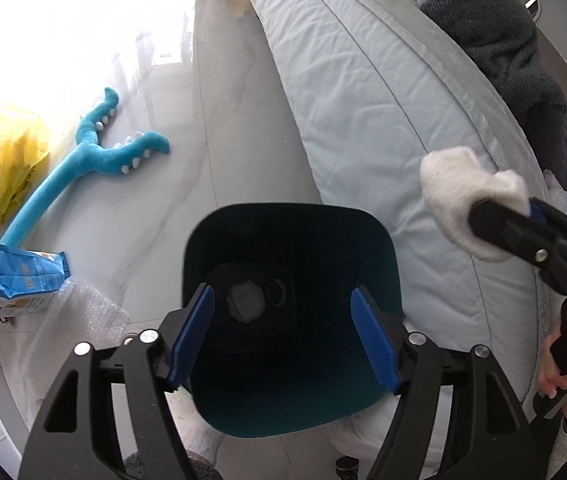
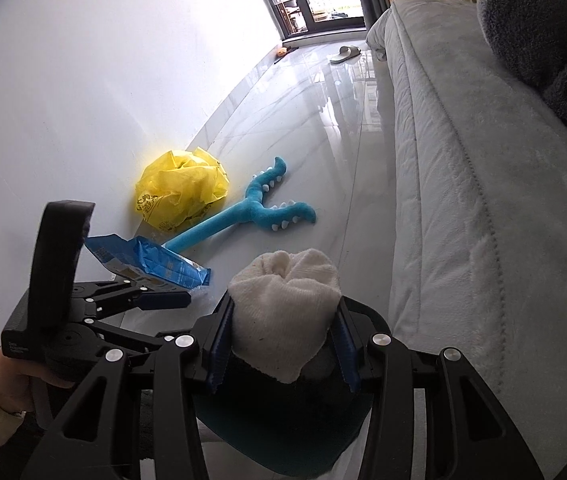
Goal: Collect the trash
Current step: 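Carry both items over the teal bin and open both tools to drop them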
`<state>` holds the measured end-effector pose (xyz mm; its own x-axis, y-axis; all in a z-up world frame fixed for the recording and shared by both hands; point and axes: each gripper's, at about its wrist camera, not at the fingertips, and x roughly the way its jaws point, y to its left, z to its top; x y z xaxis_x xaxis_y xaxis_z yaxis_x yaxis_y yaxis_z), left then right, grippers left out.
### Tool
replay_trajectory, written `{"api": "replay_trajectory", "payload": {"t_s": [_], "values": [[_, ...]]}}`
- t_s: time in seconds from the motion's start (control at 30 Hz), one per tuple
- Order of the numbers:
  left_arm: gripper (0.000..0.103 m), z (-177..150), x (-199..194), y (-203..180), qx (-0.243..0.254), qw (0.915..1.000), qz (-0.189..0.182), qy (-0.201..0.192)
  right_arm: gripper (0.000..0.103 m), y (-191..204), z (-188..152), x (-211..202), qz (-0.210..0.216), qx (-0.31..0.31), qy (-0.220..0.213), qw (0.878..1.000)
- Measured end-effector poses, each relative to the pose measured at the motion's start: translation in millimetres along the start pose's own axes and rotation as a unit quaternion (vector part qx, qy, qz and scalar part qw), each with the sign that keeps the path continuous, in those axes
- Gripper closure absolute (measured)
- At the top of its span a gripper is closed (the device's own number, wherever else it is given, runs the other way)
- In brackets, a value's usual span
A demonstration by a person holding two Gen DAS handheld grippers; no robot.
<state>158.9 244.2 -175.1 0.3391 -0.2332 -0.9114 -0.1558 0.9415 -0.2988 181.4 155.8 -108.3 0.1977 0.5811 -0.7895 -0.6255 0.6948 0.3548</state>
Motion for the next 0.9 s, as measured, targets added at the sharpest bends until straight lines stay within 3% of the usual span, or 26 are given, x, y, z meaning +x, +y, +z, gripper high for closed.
{"api": "replay_trajectory", "payload": {"t_s": [0.47, 0.57, 0.8, 0.9], "values": [[0.019, 1.4, -46.1, 43.3, -0.029, 0.9960, 0.009, -0.084, 0.057, 22.0, -19.6, 54.9, -0.007, -0.016, 0.079, 0.997], [0.018, 1.1, -53.5, 44.7, -0.022, 0.9941, 0.031, -0.101, 0.055, 26.3, -24.4, 67.2, -0.009, -0.023, 0.097, 0.995], [0.018, 2.8, -74.1, 47.5, -0.014, 0.9890, 0.029, -0.144, 0.035, 34.3, -38.0, 89.7, -0.016, -0.037, 0.148, 0.988], [0.018, 5.8, -84.2, 45.7, -0.014, 0.9860, 0.022, -0.165, 0.034, 36.4, -41.0, 92.6, -0.017, -0.044, 0.159, 0.986]]}}
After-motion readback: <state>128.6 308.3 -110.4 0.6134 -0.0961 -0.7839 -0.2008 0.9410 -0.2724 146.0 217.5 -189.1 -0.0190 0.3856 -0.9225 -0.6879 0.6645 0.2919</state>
